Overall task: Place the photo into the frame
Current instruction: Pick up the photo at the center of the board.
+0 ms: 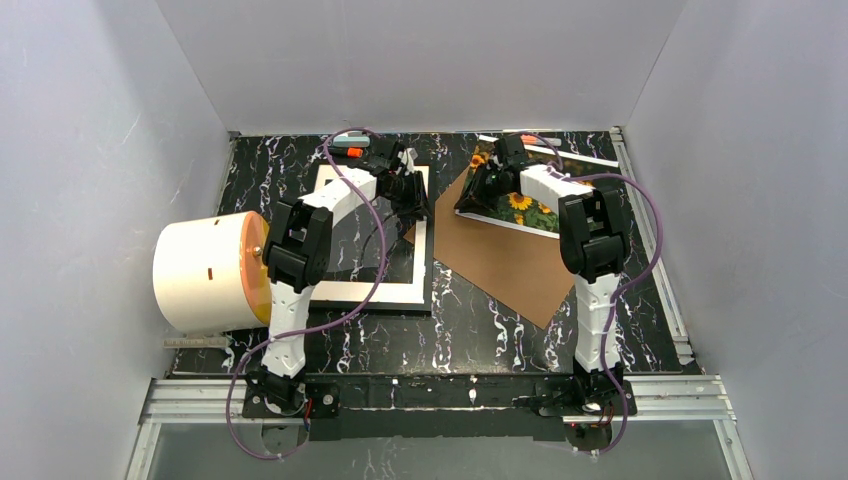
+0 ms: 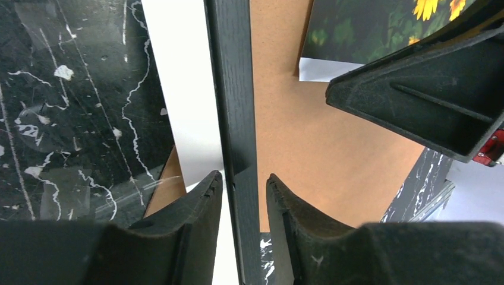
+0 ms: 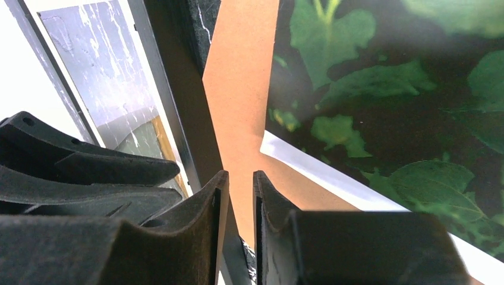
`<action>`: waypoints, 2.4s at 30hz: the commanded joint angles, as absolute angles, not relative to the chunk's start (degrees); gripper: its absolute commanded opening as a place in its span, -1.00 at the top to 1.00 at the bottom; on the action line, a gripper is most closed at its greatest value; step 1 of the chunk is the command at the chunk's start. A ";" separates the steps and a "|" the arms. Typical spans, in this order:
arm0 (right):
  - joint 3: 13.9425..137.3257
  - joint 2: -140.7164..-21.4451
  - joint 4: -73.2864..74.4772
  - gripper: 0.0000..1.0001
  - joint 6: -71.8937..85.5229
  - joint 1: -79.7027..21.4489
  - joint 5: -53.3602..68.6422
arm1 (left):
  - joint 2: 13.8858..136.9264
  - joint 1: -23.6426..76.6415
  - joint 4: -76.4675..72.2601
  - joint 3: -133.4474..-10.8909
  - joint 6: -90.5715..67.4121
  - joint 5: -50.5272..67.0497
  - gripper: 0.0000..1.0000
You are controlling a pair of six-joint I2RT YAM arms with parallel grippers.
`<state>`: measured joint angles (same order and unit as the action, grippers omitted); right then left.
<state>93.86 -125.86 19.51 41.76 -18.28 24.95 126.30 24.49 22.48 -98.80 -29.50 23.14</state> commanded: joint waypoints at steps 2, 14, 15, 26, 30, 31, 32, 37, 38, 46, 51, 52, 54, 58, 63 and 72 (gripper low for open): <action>94.74 -121.78 19.77 0.29 40.87 -15.71 22.73 | 125.07 24.52 22.31 -99.52 -29.99 23.76 0.29; 90.57 -113.52 27.41 -0.05 33.45 -1.67 1.52 | 125.81 27.81 20.97 -107.54 -31.29 19.93 -0.22; 89.69 -112.63 28.28 -0.13 33.70 0.20 -1.31 | 126.50 28.38 20.86 -108.70 -31.29 19.67 -0.24; 73.47 -101.05 28.92 -0.71 40.53 16.61 -11.29 | 139.32 33.16 13.35 -121.77 -33.27 23.63 -0.29; 70.02 -99.45 26.31 -0.72 40.96 19.49 -6.25 | 142.26 34.06 9.33 -122.53 -32.65 25.06 -0.29; 69.53 -99.09 26.18 -0.74 41.44 19.74 -6.13 | 142.70 34.28 8.82 -122.52 -32.18 24.94 -0.29; 68.85 -98.92 25.63 -0.74 41.63 19.96 -5.40 | 142.99 34.40 8.50 -122.59 -31.68 24.75 -0.29; 64.81 -98.65 20.38 -0.75 41.84 20.39 -1.72 | 143.91 34.80 6.34 -122.31 -29.58 23.11 -0.29; 64.11 -98.74 19.09 -0.75 41.84 20.39 -1.11 | 143.98 34.88 6.01 -122.20 -29.02 22.75 -0.29; 60.50 -99.49 14.47 -0.74 41.42 20.30 1.61 | 143.95 35.77 5.33 -122.09 -24.91 19.24 -0.31; 57.80 -100.12 6.93 -0.70 39.34 20.22 6.66 | 145.13 36.01 7.64 -121.20 -23.14 16.26 -0.31; 57.25 -100.11 5.05 -0.70 38.85 20.21 7.51 | 145.25 36.11 8.14 -120.88 -22.47 15.53 -0.31; 55.64 -99.56 0.13 -0.69 37.34 20.14 9.56 | 145.66 36.35 9.01 -120.45 -21.43 14.81 -0.31; 52.02 -97.93 -10.33 -0.67 36.50 20.13 14.42 | 146.43 37.18 11.26 -120.51 -18.67 12.50 -0.31; 50.57 -97.90 -18.66 -0.60 37.61 20.13 19.33 | 147.05 38.37 13.31 -119.46 -15.24 10.07 -0.31; 51.74 -99.41 -22.18 -0.37 38.30 19.86 20.75 | 148.02 39.08 15.06 -120.53 -14.81 8.73 -0.29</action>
